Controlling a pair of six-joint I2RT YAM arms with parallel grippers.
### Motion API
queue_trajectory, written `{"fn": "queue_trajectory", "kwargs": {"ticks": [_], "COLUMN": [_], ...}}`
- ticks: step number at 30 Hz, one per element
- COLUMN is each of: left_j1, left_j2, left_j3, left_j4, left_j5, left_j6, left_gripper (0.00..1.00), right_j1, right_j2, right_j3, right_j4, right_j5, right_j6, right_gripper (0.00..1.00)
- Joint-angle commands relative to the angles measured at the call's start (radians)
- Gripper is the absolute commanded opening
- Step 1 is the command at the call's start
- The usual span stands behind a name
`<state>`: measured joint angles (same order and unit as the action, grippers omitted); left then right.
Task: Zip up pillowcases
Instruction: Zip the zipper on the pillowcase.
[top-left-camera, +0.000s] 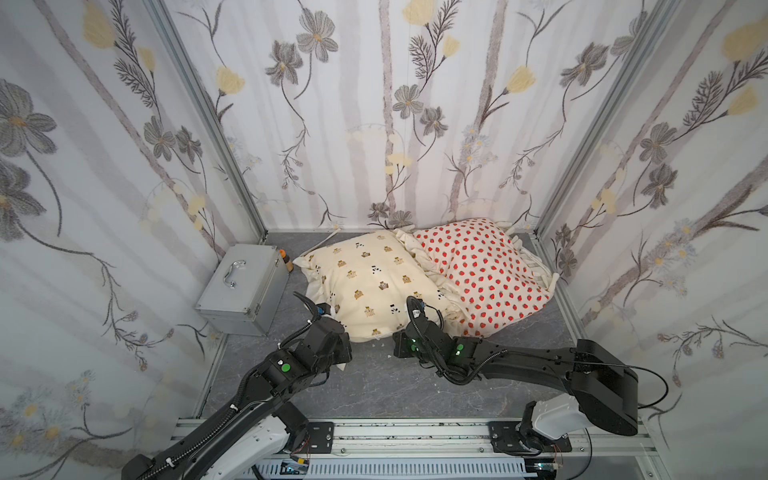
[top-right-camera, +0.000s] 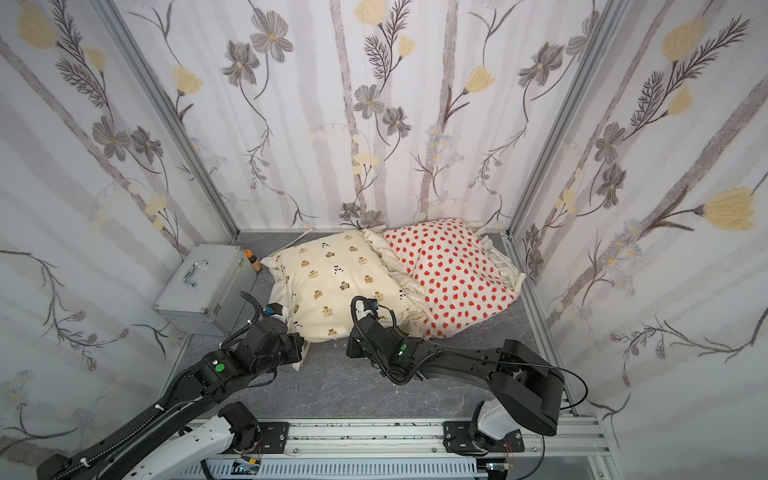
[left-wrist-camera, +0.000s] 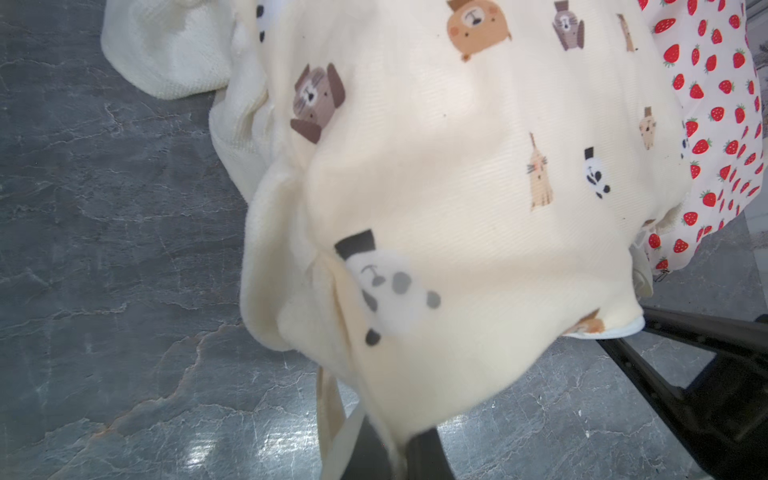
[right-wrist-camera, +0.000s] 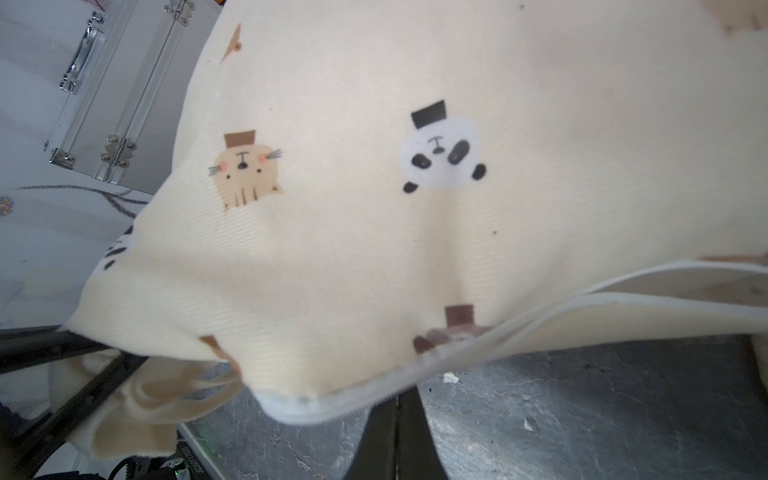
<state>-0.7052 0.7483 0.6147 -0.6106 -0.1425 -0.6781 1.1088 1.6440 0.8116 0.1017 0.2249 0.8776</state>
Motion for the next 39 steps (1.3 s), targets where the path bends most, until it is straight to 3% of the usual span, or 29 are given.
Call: {"fn": "queue_trajectory", "kwargs": {"ticks": [1, 8, 13, 19, 22, 28, 39], "left_j1": [0.003, 0.004, 0.004, 0.004, 0.004, 0.004, 0.005], "left_j2": [-0.007, -0.007, -0.005, 0.005, 0.006, 0.009, 0.022], "left_j3": [0.004, 0.015, 0.024, 0.04, 0.044, 0.048, 0.077], "left_j4": [-0.002, 0.002, -0.003, -0.008, -0.012, -0.01, -0.007], "left_j5": [-0.017, 0.019, 0.046, 0.077, 0.089, 0.101, 0.129], "left_j6": [-0.014, -0.006, -0.001, 0.009, 0.012, 0.012, 0.015], "left_gripper": [0.0, 0.0, 0.0, 0.0, 0.0, 0.0, 0.0], "right_j1": [0.0, 0.009, 0.03, -0.016, -0.059, -0.065, -0.075], "right_j2": [-0.007, 0.018, 0.017, 0.055, 0.069, 0.053, 0.083], "right_j3": [0.006, -0.006, -0.058, -0.155, -0.244, -0.279, -0.239], "right_j4": [0.031, 0.136, 0.25, 0.491, 0.706, 0.758, 0.773], "right_j5": [-0.002, -0.133, -0.176, -0.336, -0.444, -0.418, -0.407], "right_j6": [-0.029, -0.065, -0.092, -0.124, -0.129, -0.227, -0.204], "right_gripper": [0.0, 0.03, 0.14, 0.26, 0.31, 0.43, 0.42]}}
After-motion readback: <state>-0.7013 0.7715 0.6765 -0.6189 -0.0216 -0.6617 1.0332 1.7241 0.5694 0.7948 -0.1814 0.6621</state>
